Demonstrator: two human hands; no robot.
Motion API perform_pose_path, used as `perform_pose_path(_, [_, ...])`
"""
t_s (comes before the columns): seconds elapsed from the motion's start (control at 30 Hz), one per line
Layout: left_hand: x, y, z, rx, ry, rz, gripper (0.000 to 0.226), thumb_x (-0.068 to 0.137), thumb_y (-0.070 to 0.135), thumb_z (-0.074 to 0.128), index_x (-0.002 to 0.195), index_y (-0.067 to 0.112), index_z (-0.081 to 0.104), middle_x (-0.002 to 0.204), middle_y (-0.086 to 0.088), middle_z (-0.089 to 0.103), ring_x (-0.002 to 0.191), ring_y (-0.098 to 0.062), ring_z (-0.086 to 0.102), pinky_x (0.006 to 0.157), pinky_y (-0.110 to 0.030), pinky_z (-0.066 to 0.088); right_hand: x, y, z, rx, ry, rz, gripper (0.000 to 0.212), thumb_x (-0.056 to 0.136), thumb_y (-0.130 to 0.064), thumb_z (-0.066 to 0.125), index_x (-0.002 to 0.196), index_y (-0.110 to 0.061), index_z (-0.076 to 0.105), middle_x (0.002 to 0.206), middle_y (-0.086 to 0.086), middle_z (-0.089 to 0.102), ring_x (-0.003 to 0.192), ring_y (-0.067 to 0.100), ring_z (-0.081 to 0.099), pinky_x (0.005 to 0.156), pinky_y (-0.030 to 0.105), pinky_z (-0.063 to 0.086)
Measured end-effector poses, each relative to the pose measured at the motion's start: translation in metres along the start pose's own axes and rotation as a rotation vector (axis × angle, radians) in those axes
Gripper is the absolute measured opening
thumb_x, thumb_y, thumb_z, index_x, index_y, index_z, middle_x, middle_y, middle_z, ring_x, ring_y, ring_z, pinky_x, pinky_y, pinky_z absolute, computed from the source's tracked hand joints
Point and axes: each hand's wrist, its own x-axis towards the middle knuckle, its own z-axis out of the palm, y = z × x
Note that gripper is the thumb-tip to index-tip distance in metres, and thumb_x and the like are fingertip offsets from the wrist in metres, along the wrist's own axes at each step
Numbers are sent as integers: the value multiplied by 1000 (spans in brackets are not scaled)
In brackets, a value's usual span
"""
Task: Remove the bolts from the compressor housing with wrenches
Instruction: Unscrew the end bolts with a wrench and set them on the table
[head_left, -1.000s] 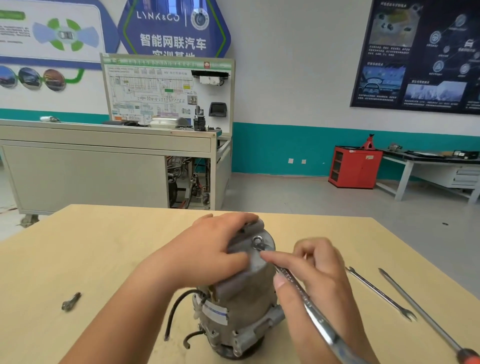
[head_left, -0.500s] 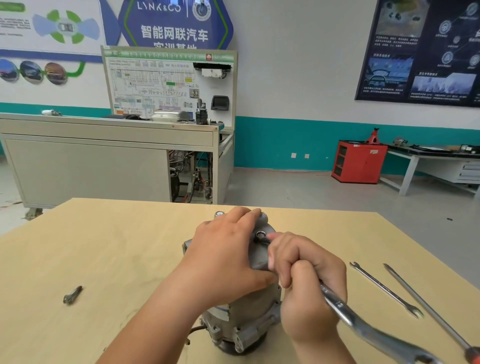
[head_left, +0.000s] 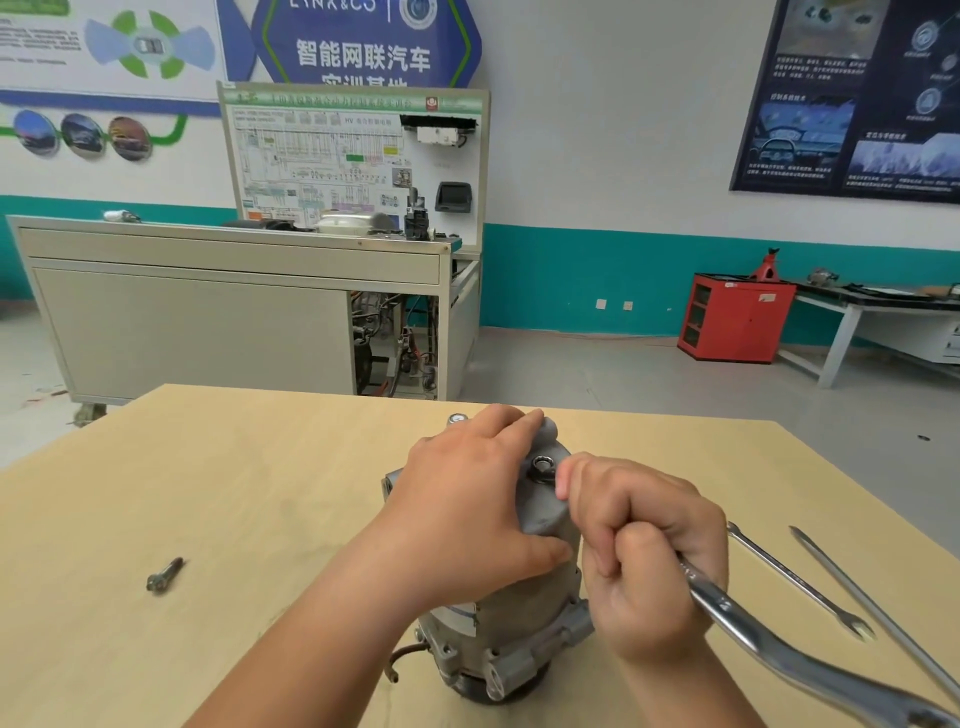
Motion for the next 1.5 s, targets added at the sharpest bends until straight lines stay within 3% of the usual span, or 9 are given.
perform_pose_path(0.27, [1, -10, -7, -52, -48, 62, 96, 70, 52, 74, 150, 30, 26, 146, 17, 33, 128, -7, 37, 105, -24, 31, 14, 5, -26, 414, 70, 164, 21, 57, -8, 44, 49, -21, 31, 44, -5, 25, 42, 12, 23, 55, 22, 35])
perform_pose_path(0.43, [0, -16, -6, -66, -58, 86, 95, 72, 54, 73, 150, 32, 24, 145, 18, 32, 128, -4, 32, 106, -23, 28, 42, 30, -53, 757, 98, 591, 19, 56, -15, 55, 47, -23, 40, 45, -7, 23, 40, 9, 25, 57, 20, 48])
perform_pose_path(0.57, [-2, -15, -5, -60, -20, 94, 92, 72, 59, 69, 149, 35, 25, 143, 20, 33, 123, -1, 29, 99, -16, 23, 47, 50, -68, 301, 199, 875, 12, 83, -13, 45, 77, -15, 54, 69, -1, 50, 61, 12, 48, 51, 20, 44])
perform_pose_path(0.7, [-2, -11, -2, -73, 36, 62, 88, 68, 72, 39, 147, 34, 33, 141, 20, 40, 120, 2, 32, 91, -8, 20, 63, 51, -71, -35, 162, 1039, 19, 92, -30, 55, 89, -11, 57, 68, -1, 52, 40, 4, 39, 34, 14, 29])
perform_pose_path(0.87, [-5, -12, 0, -177, 104, -6, 72, 75, 60, 43, 141, 32, 45, 134, 21, 47, 113, 7, 33, 83, 5, 18, 84, 37, -55, 348, 329, 892, 28, 99, -20, 38, 74, -14, 48, 61, 1, 64, 35, 3, 37, 36, 14, 33])
perform_pose_path(1.0, [-7, -11, -1, -211, 122, -41, 59, 85, 48, 62, 139, 32, 47, 134, 20, 50, 116, 3, 41, 90, -8, 28, 84, 9, -50, 549, 516, 739, 28, 100, -22, 36, 77, -15, 50, 61, 2, 60, 33, 1, 35, 34, 10, 30])
perform_pose_path(1.17, [-6, -7, 2, -209, 177, -104, 58, 81, 46, 65, 136, 35, 51, 129, 22, 53, 117, 1, 46, 91, -12, 33, 32, -50, -34, 617, 323, 510, 9, 67, -19, 67, 69, -14, 60, 81, 8, 63, 71, 16, 66, 65, 23, 56])
perform_pose_path(1.33, [-8, 2, 9, -179, 230, -153, 59, 82, 51, 59, 138, 36, 48, 131, 23, 51, 120, -2, 44, 96, -18, 36, -5, -63, -4, 217, 272, 403, 8, 47, -24, 57, 42, -30, 56, 60, -5, 57, 59, 4, 61, 61, 17, 54])
perform_pose_path(1.5, [-11, 3, 5, -287, 220, -142, 48, 78, 43, 69, 124, 41, 56, 120, 22, 57, 113, -3, 50, 94, -23, 40, -28, -46, 1, 21, 26, 345, 14, 63, -21, 53, 66, -35, 54, 84, -14, 58, 85, 10, 60, 81, 27, 52])
